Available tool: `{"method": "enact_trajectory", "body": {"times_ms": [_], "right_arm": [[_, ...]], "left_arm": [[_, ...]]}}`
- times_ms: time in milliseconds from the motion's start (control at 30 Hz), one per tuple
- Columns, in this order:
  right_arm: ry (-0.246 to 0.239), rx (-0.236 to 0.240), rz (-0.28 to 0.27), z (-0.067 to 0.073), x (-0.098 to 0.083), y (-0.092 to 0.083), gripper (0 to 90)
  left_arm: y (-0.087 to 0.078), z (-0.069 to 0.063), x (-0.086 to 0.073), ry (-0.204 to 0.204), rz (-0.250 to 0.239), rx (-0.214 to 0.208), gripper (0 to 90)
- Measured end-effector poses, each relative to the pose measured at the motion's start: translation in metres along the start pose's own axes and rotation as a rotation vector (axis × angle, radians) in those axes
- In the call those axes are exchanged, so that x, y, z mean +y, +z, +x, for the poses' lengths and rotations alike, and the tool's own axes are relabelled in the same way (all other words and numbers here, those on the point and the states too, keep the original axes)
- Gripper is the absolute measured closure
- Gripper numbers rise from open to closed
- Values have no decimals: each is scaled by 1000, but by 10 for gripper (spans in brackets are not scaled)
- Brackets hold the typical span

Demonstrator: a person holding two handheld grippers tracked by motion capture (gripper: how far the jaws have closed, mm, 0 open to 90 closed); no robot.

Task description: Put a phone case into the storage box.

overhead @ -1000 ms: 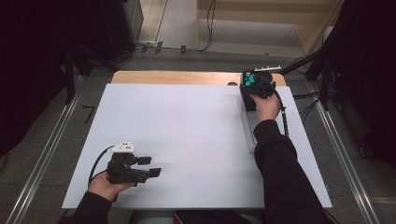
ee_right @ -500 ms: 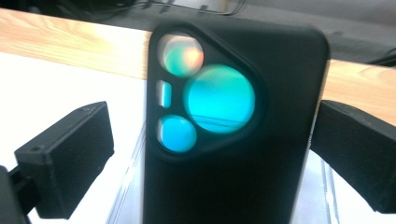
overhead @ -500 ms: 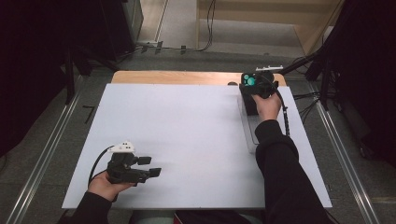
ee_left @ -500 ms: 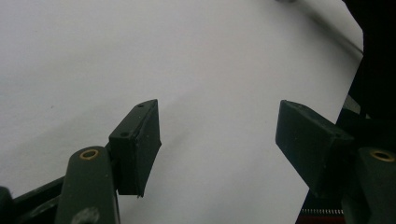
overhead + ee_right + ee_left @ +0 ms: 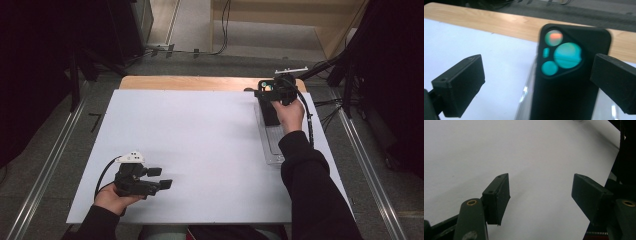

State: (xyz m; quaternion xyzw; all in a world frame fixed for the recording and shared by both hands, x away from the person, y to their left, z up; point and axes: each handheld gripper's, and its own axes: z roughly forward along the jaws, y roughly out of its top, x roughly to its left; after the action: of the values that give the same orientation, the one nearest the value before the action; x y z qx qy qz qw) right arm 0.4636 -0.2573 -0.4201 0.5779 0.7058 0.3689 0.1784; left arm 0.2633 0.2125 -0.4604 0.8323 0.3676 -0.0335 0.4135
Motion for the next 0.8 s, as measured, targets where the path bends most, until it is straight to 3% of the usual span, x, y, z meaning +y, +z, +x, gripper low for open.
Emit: {"method": "enact_trajectory", "body": {"times_ms": [333,800], "right_arm": [[-51,134,48,24,-3,-10,0],[-139,241,88,58,-23,-23,0]], "left_arm": [[-2,2,0,-7,-6,2,308],[-3,3,1,-15,-7,0,308]]}}
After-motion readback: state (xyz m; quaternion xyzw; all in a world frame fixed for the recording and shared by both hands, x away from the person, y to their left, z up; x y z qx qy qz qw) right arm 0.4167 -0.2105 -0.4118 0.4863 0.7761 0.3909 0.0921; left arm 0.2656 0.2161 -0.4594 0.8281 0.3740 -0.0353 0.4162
